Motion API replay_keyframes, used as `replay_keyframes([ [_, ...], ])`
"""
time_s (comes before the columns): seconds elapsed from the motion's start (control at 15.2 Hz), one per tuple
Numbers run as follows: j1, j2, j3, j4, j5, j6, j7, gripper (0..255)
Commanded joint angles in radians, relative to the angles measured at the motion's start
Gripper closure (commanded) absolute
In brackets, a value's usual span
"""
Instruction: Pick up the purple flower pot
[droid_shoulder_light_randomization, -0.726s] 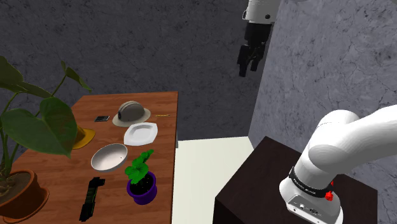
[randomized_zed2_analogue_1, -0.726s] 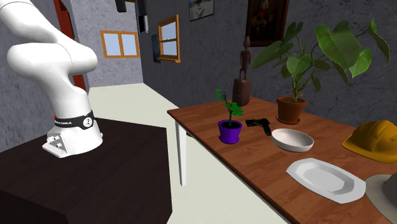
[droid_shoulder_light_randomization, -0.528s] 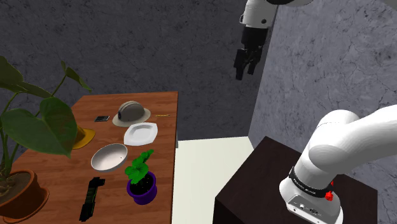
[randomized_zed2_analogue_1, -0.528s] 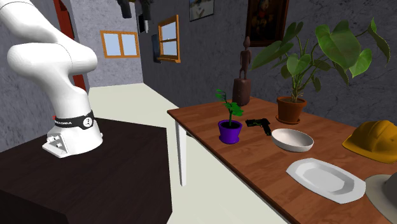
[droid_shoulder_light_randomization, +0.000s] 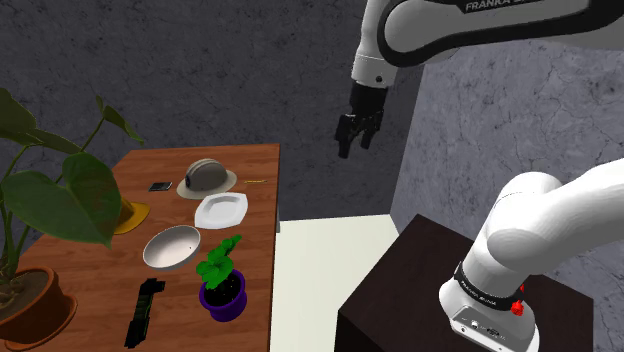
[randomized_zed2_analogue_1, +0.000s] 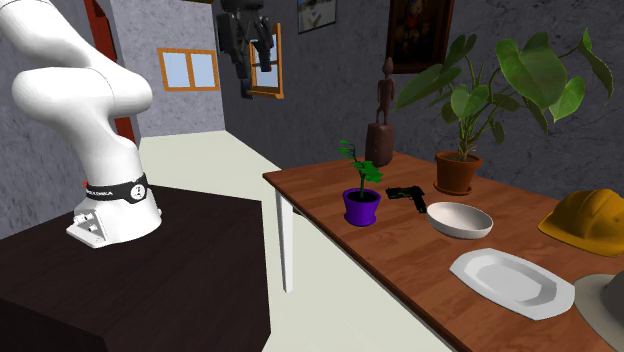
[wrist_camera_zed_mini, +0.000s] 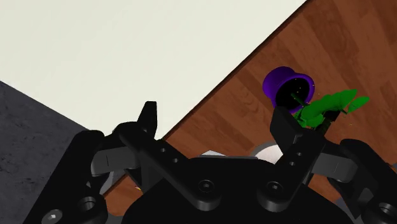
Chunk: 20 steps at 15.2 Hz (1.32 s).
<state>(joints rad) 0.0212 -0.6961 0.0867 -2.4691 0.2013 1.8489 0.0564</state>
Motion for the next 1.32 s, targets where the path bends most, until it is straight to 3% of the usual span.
replay_keyframes([
  [0.0,0.012,0.029,0.028,-0.031,0.031,0.080,0.027,0],
  [0.79,0.080,0.355,0.188,-0.062,0.174,0.554,0.156,0],
  [1.25,0.100,0.623,0.269,0.031,0.171,0.804,0.252,0],
])
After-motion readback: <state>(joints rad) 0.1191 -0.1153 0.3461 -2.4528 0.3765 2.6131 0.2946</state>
